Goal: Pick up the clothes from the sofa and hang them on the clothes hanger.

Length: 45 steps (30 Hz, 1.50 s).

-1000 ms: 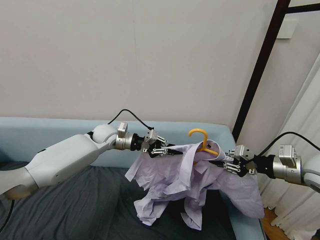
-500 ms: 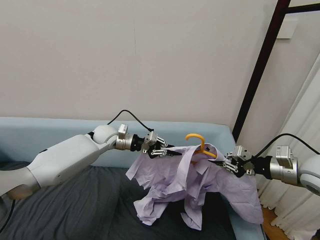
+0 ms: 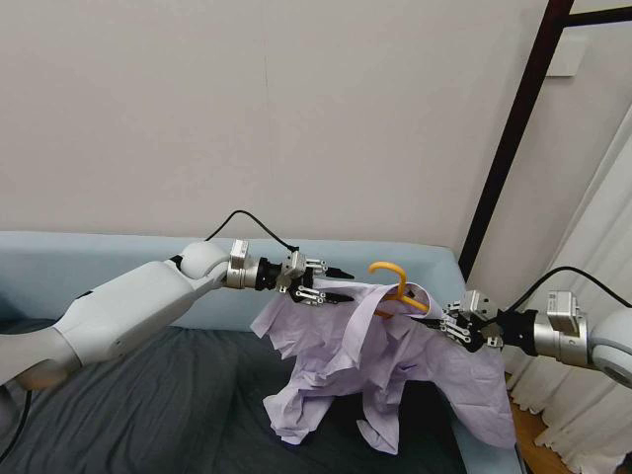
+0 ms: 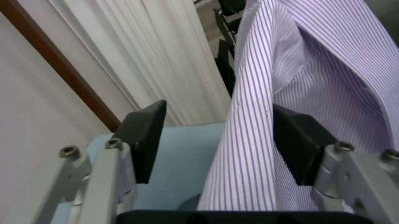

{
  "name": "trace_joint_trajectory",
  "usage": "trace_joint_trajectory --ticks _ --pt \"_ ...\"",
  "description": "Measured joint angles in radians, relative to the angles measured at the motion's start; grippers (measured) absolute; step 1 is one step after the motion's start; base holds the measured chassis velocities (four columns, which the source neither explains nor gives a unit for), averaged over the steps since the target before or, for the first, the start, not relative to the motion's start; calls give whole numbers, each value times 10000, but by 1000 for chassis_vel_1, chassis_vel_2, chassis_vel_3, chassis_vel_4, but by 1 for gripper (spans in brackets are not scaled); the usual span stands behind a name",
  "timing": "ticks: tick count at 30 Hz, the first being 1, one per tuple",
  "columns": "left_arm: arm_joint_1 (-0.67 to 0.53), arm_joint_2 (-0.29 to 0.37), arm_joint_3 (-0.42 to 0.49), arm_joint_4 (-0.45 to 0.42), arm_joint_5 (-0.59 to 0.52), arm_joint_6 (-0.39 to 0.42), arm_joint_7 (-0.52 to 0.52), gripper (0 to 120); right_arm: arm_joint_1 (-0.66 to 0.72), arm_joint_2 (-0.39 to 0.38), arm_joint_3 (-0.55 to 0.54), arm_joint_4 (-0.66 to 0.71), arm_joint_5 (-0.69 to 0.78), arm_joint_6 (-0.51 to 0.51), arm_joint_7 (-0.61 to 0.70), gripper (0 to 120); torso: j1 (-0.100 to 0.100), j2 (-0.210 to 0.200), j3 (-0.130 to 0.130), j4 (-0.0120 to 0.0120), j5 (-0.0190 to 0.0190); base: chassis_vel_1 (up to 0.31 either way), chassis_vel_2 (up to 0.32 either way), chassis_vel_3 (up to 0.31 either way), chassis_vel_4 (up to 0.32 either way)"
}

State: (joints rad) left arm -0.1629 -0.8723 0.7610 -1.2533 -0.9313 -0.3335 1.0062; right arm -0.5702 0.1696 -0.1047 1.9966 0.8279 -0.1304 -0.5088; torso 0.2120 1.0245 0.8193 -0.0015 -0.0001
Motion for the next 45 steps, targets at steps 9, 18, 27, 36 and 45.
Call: trace_joint_trajectory --ticks 9,18,27,36,45 --pt "-14 54 -598 186 -86 -252 -459 99 35 -80 158 -296 809 -536 309 3 1 -1 0 0 -1 0 0 0 0" --pt "221 286 -1112 -294 -161 -751 -1841 100 36 -132 352 -295 2066 -2059 1783 3 0 0 0 -1 0 0 0 0 0" --pt "1786 1104 -1655 -2511 235 -801 -5365 100 197 -18 808 -139 3345 -3162 3154 3 0 0 0 0 0 0 0 0 0" --pt "4588 1218 -2937 -4985 1119 -53 -8997 100 319 -18 1142 746 4908 -3811 4994 3 1 0 -1 -2 0 0 0 0 0" --pt "7133 711 -3662 -6455 2879 595 -11179 100 367 393 1533 1576 6515 -4932 7416 3 -1 1 -1 0 -1 0 0 0 0"
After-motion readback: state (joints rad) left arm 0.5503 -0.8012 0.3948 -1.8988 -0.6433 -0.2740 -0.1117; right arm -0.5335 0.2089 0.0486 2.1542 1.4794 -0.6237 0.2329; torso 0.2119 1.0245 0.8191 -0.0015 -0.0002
